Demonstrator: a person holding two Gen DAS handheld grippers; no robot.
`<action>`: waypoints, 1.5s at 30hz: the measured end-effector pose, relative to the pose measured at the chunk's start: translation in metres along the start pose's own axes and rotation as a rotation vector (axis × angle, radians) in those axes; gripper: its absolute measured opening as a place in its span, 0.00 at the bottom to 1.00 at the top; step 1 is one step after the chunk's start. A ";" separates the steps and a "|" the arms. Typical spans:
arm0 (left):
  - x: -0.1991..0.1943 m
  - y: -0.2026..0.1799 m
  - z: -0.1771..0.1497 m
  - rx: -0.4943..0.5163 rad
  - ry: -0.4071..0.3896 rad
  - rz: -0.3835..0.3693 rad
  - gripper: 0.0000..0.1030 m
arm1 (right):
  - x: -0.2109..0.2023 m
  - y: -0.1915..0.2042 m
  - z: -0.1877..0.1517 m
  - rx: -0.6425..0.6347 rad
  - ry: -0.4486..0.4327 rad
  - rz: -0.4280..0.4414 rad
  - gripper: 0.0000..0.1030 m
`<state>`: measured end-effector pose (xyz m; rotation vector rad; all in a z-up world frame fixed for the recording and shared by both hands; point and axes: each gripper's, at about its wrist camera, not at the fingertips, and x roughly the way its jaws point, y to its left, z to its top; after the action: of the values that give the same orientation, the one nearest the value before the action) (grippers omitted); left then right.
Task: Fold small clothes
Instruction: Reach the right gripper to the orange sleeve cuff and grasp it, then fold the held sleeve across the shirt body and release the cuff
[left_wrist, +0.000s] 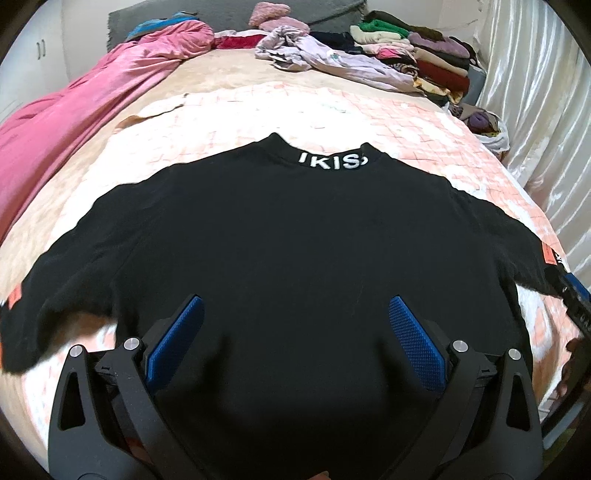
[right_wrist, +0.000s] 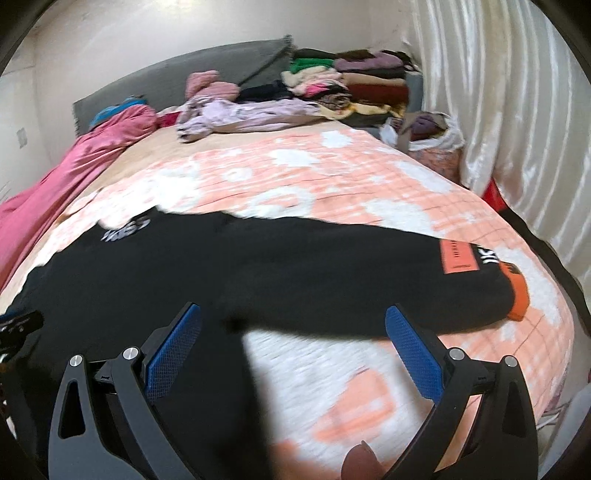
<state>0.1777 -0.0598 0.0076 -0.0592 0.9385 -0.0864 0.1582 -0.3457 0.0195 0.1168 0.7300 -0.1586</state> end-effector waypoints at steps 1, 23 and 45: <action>0.003 -0.001 0.002 0.001 0.002 0.000 0.91 | 0.003 -0.006 0.003 0.008 -0.001 -0.013 0.96; 0.067 0.011 0.043 -0.004 0.006 -0.015 0.91 | 0.054 -0.204 0.017 0.285 0.127 -0.297 0.96; 0.073 0.029 0.032 -0.013 -0.006 -0.033 0.91 | 0.063 -0.249 0.003 0.551 0.128 0.021 0.30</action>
<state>0.2473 -0.0376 -0.0346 -0.0874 0.9318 -0.1104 0.1600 -0.5969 -0.0332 0.6639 0.7970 -0.3323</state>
